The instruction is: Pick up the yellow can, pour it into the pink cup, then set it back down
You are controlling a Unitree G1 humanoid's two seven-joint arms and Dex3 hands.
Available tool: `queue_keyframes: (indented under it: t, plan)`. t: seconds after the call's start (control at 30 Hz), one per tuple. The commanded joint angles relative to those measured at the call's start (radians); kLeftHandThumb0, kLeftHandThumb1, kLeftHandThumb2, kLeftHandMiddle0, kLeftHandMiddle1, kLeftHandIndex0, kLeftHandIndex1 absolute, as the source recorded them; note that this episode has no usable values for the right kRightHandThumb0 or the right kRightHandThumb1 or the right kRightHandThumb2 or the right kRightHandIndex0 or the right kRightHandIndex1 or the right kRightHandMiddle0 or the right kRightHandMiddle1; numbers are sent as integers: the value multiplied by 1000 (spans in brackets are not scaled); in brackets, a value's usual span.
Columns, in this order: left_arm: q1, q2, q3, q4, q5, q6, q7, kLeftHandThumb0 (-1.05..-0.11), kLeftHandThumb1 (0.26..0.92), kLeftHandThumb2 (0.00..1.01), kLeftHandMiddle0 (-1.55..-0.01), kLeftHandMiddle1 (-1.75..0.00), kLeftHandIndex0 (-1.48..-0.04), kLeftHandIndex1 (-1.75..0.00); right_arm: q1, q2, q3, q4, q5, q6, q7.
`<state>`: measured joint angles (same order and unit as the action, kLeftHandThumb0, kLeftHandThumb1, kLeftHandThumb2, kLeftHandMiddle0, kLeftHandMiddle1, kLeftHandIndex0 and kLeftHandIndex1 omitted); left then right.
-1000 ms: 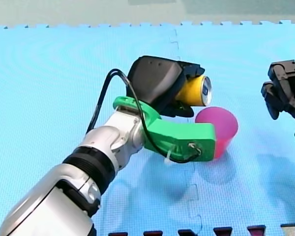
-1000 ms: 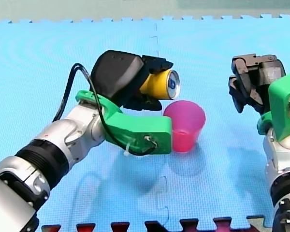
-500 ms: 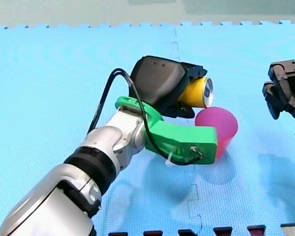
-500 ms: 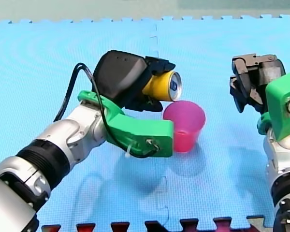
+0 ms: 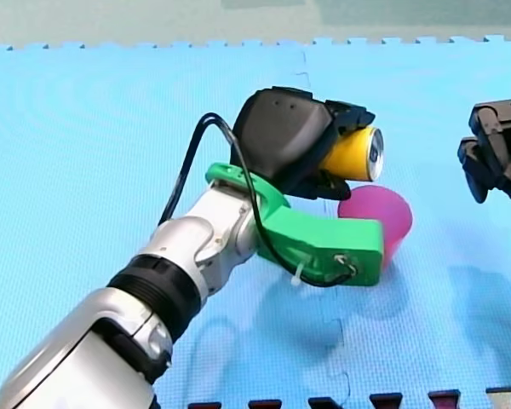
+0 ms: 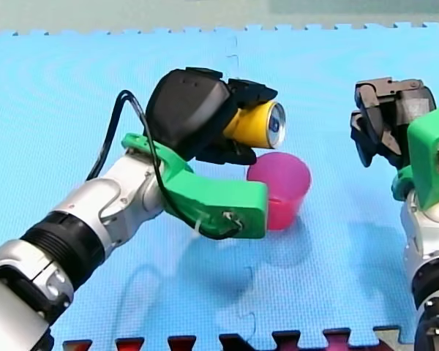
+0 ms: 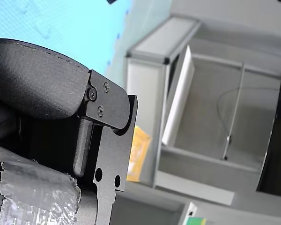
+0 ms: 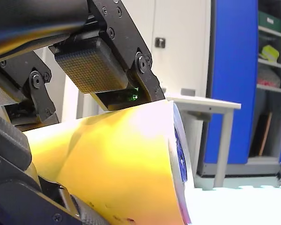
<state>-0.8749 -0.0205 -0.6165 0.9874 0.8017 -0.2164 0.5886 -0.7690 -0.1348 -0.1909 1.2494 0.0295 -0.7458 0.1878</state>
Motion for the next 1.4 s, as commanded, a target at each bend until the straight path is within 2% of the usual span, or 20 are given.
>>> queue_keyframes:
  t: [0.0,0.2,0.23,0.3,0.33,0.47,0.63,0.8,1.07,1.23,1.37]
  plan:
    - [6,7,-1,-23,6,7,6,-395,888,0,-1161,-205,-1190,-1,-7,-1,-4,-1,5,2,1]
    - [13,16,-35,-49,74,50,77,-384,891,1,-1271,-215,-1217,-13,-9,0,-4,1,5,6,-3]
    - [13,17,-38,-50,80,53,85,-383,891,1,-1238,-328,-1222,-11,-9,-1,-4,1,5,7,-4]
    - [14,18,-40,-51,86,57,94,-383,893,0,-1058,-791,-1228,-7,-9,-1,-5,2,5,8,-5]
    - [14,18,-41,-50,90,63,96,-384,894,0,-992,-954,-1229,-5,-9,-1,-7,2,7,9,-4]
    - [11,17,-49,-46,106,94,112,-398,901,1,-907,-1188,-1224,-2,-10,1,-13,2,15,12,2]
    - [3,20,-61,-28,128,111,154,-409,905,2,-875,-1245,-1185,0,-9,6,-22,1,29,15,17]
    - [-7,27,-69,-12,144,127,178,-421,904,0,-879,-1154,-1187,-3,-12,6,-28,3,37,20,28]
    - [-12,27,-72,-1,145,138,189,-435,896,0,-882,-1153,-1225,-24,-10,6,-37,7,48,4,56]
    - [-13,32,-53,8,117,131,160,-447,893,0,-865,-1171,-1218,-23,-3,9,-47,0,66,6,97]
    - [-7,27,-17,4,64,125,114,-440,891,2,-834,-1231,-1210,-22,-1,9,-43,-4,64,12,91]
